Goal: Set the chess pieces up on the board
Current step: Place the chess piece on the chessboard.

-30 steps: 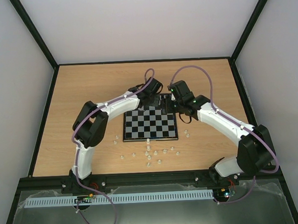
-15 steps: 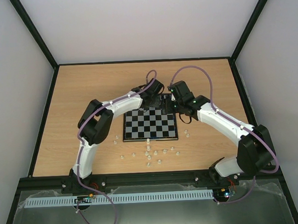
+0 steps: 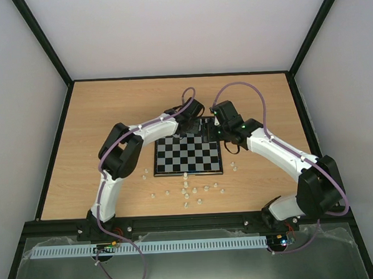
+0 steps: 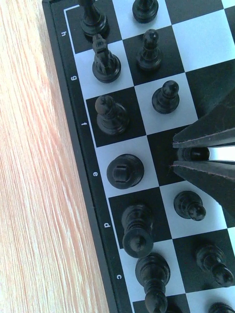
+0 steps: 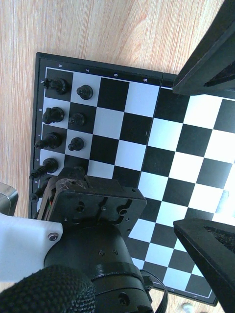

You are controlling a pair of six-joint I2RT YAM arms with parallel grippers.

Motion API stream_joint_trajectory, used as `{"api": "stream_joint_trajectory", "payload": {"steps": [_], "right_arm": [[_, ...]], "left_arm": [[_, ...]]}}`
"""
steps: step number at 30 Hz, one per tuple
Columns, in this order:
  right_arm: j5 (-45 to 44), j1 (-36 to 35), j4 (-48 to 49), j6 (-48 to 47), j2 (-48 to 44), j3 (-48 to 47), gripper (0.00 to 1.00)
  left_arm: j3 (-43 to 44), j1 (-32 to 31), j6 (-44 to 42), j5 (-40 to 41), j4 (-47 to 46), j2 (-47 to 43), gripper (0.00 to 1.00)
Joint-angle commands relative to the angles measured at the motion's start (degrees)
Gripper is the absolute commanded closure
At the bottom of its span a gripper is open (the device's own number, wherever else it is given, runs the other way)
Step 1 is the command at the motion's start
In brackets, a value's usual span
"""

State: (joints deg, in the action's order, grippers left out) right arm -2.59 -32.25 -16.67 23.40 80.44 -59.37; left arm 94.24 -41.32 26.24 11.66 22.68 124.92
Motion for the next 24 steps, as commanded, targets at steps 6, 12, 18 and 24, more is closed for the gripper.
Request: {"api": "stream_joint_trajectory", "payload": {"steps": [6, 12, 18, 24], "right_arm": [[0.6, 0.2, 0.1, 0.1, -0.6, 0.6, 0.31], [0.8, 0.1, 0.0, 0.2, -0.6, 0.7, 0.31], [0.9, 0.1, 0.1, 0.2, -0.7, 0.9, 0.31], [1.2, 0.1, 0.2, 0.1, -0.8, 1.1, 0.31]], "left_arm": [[1.2, 0.5, -0.6, 0.5, -0.9, 1.3, 0.91], [1.2, 0.5, -0.8, 0.7, -1.5, 2.0, 0.90], [1.5, 0.6, -1.0, 1.0, -1.7, 2.4, 0.90], [1.1, 0.7, -0.7, 1.6, -0.8, 1.6, 0.84]]}}
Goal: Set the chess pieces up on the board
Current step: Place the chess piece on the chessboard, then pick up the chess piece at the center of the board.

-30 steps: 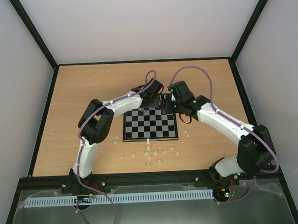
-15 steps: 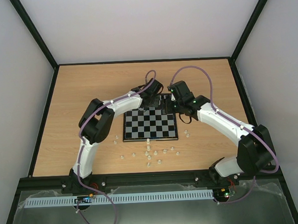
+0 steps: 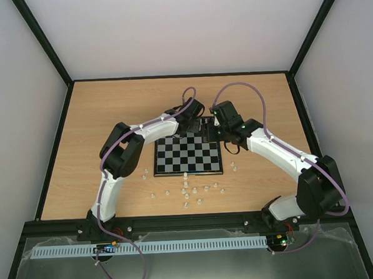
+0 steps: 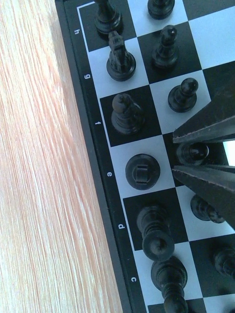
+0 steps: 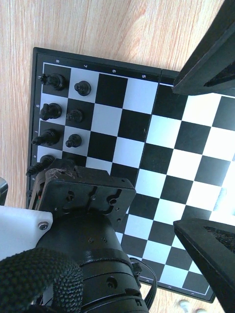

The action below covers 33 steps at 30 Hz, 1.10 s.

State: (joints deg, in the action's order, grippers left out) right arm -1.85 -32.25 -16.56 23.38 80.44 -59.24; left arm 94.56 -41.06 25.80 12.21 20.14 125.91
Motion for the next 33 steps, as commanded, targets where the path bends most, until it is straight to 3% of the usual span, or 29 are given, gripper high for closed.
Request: {"api": "stream_joint_trajectory", "payload": {"steps": [1, 12, 15, 19, 23, 28, 33], "right_arm": [[0.4, 0.1, 0.1, 0.2, -0.7, 0.9, 0.31], [0.5, 0.1, 0.3, 0.3, -1.5, 1.2, 0.29], [0.6, 0.1, 0.6, 0.3, -2.3, 1.5, 0.24], [0.5, 0.2, 1.1, 0.7, -3.6, 2.0, 0.01], [1.2, 0.1, 1.7, 1.2, -4.7, 2.5, 0.01], [3.7, 0.1, 2.2, 3.1, -7.3, 3.4, 0.01], [6.4, -0.8, 4.8, 4.8, -12.3, 9.9, 0.01]], "left_arm": [[0.4, 0.5, -0.2, 1.1, 1.9, 0.2, 0.83], [-2.0, -0.8, 0.0, 1.8, 2.5, -7.9, 0.67], [-4.0, -1.9, 0.1, 2.1, 2.5, -12.8, 0.57], [-10.1, -2.9, 0.2, 1.9, 1.0, -22.2, 0.41], [-18.8, -3.3, 1.6, 0.4, -1.3, -32.9, 0.31], [-30.1, -3.4, 3.6, 0.2, -3.1, -45.0, 0.02], [-38.2, -3.4, 5.7, -0.1, -4.3, -52.5, 0.00]]}}
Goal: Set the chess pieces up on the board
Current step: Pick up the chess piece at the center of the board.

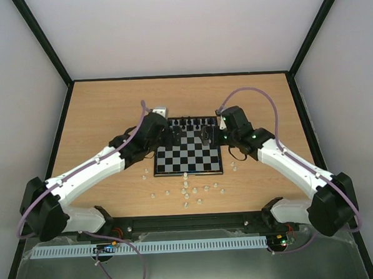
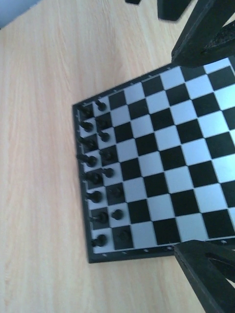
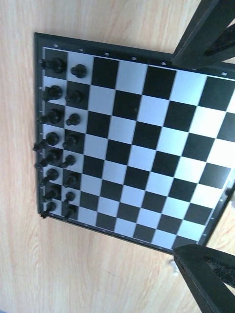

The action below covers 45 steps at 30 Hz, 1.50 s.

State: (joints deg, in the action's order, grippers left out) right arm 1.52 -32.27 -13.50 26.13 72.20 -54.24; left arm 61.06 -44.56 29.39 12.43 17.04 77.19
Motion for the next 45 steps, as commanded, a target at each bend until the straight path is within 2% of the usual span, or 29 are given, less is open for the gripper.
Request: {"api": "stream_joint_trajectory", "payload": {"steps": [1, 5, 8, 13, 17, 26, 45], "right_arm": [[4.0, -1.6, 3.3, 2.4, -5.6, 7.1, 0.01], [5.2, -7.3, 10.9, 4.5, -11.7, 16.1, 0.01], [6.3, -10.0, 14.1, 5.3, -11.9, 20.2, 0.01], [5.6, -10.9, 14.1, 2.9, -12.7, 22.7, 0.01], [6.9, -10.9, 16.2, 3.0, -16.4, 25.5, 0.02], [5.9, -10.9, 15.9, 3.4, -19.5, 27.3, 0.02], [4.6, -10.9, 16.5, 4.6, -23.7, 29.5, 0.01]], "left_arm": [[-5.6, 0.1, 2.6, -0.3, -1.1, -4.8, 0.01], [-7.9, 0.1, 5.1, 0.2, -0.6, -6.2, 0.01], [-9.6, -0.4, 7.9, 1.1, -1.1, -6.9, 0.01], [-13.1, -1.6, 11.6, 4.0, -4.5, -8.9, 0.00], [-12.4, -1.7, 12.1, 5.8, -6.2, -6.9, 0.00], [-6.9, -2.4, 12.2, 6.7, -5.9, 0.0, 0.01], [-7.6, -7.7, 16.8, 8.6, 1.3, -7.2, 0.01]]}}
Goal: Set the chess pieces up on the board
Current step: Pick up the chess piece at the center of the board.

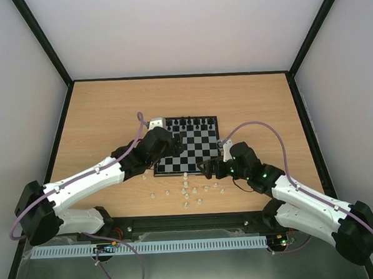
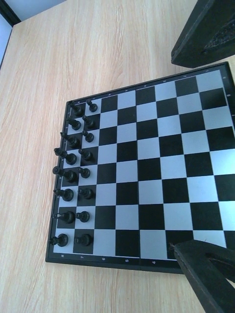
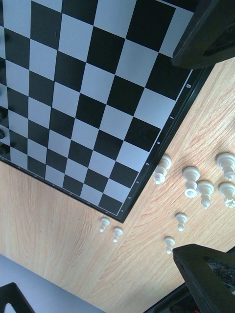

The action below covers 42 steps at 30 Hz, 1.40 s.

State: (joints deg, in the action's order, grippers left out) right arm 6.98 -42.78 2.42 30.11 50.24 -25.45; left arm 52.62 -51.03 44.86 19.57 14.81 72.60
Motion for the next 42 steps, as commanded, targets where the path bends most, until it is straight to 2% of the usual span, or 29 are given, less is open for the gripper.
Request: {"api": "stream_joint_trajectory", "payload": {"steps": [1, 10, 17, 22, 27, 33, 37, 40, 42], "right_arm": [[-1.3, -0.4, 0.5, 0.7, -2.0, 0.8, 0.01], [-6.1, -0.3, -0.1, 1.0, -4.9, 1.6, 0.01], [-6.9, -0.4, 2.3, 1.4, -8.6, 4.8, 0.01], [-9.1, -0.3, 2.3, 1.3, -8.7, 5.2, 0.01], [-11.9, -0.4, 1.7, 0.9, -9.5, 5.4, 0.01], [-18.6, -0.4, -0.5, 1.0, -10.4, 5.3, 0.01], [-19.1, -0.4, 0.9, 0.5, -9.5, 5.5, 0.01], [-20.3, -0.3, 0.7, 0.3, -8.1, 5.0, 0.02], [-19.6, -0.4, 0.5, 0.3, -7.1, 4.5, 0.01]], "left_arm": [[0.7, -1.4, 1.2, 1.5, 3.9, -3.1, 0.01], [-1.6, -2.8, -1.7, -6.1, 3.4, -6.8, 0.01], [-9.3, -4.9, 0.4, -3.1, -0.3, -14.6, 0.00], [-10.9, -4.8, 2.6, 0.0, 1.7, -16.7, 0.01], [-10.8, -4.4, 1.2, 1.1, 3.7, -16.5, 0.01], [-14.0, -2.0, -1.5, 0.9, -2.3, -16.6, 0.01], [-14.7, -1.2, -3.3, 0.1, -6.4, -15.7, 0.01], [-12.1, 1.0, -4.4, -3.6, -3.5, -13.6, 0.01], [-9.2, 1.4, -6.0, -3.1, 0.4, -11.3, 0.01]]}}
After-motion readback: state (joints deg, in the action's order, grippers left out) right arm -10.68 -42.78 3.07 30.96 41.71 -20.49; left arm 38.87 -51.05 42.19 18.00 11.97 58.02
